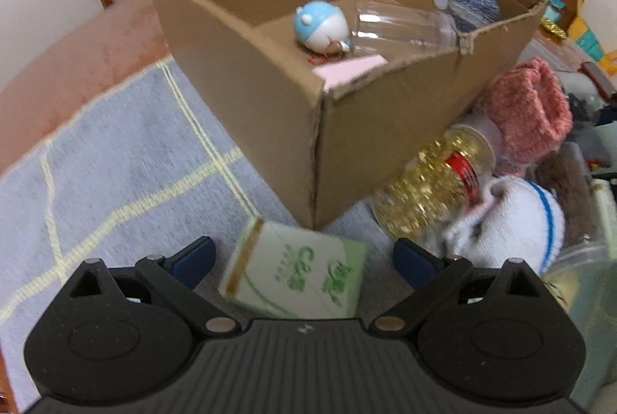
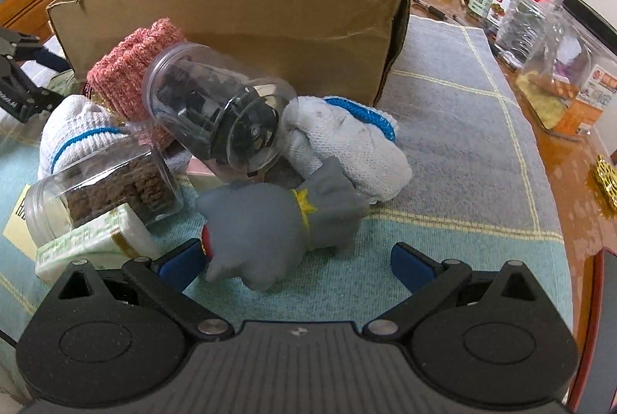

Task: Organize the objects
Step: 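Grasp the C&S tissue pack with the left tool while the right tool approaches the grey toy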

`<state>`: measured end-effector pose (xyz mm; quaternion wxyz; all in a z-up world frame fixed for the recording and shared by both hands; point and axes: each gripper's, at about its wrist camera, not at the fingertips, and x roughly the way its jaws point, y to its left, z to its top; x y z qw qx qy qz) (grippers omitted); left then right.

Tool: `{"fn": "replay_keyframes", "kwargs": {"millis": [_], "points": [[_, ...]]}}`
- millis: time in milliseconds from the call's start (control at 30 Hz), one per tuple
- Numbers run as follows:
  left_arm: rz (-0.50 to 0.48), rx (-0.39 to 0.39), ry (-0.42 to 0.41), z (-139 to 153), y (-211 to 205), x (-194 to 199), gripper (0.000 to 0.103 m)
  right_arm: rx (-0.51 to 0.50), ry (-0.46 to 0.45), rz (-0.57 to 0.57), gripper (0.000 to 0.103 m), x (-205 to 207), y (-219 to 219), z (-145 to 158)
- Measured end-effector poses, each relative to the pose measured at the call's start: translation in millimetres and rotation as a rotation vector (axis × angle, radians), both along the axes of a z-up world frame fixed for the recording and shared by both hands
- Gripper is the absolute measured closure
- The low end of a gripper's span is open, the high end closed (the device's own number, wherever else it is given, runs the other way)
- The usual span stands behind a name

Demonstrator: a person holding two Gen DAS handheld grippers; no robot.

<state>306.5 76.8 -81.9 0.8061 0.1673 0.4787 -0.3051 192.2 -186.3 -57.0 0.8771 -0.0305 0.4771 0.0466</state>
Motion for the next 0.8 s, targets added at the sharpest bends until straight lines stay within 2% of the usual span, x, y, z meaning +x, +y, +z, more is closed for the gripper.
{"fn": "replay_keyframes", "kwargs": {"millis": [133, 200, 300, 400, 567, 633, 800], "points": [[-0.047, -0.026, 0.041, -1.1, 3.4, -11.3, 0.006, 0.0, -0.001, -0.002, 0.0, -7.1, 1.1, 2.8], [-0.064, -0.009, 0.021, -0.2, 2.0, -16.9, 0.009, 0.0, -0.003, -0.001, 0.0, -7.6, 1.4, 3.1], [-0.042, 0.007, -0.016, -0.4, 3.6, -13.3, 0.017, 0.0, -0.005, 0.004, 0.0, -8.3, 1.1, 3.8], [0.002, -0.019, -0.019, 1.8, 7.4, -8.3, 0.028, 0.001, -0.006, 0.007, 0.0, -11.9, -2.1, 1.3], [0.002, -0.016, -0.027, 2.5, 6.5, -11.3, 0.032, 0.0, 0.002, 0.011, 0.0, -10.0, -3.9, 1.6], [0.013, -0.016, -0.032, 4.0, 6.7, -13.0, 0.038, 0.0, 0.011, 0.015, 0.0, -5.9, -5.7, 0.1], [0.029, -0.016, -0.029, 4.5, 5.5, -13.9, 0.038, -0.002, 0.034, 0.029, 0.0, -2.2, -5.1, 1.9]]}}
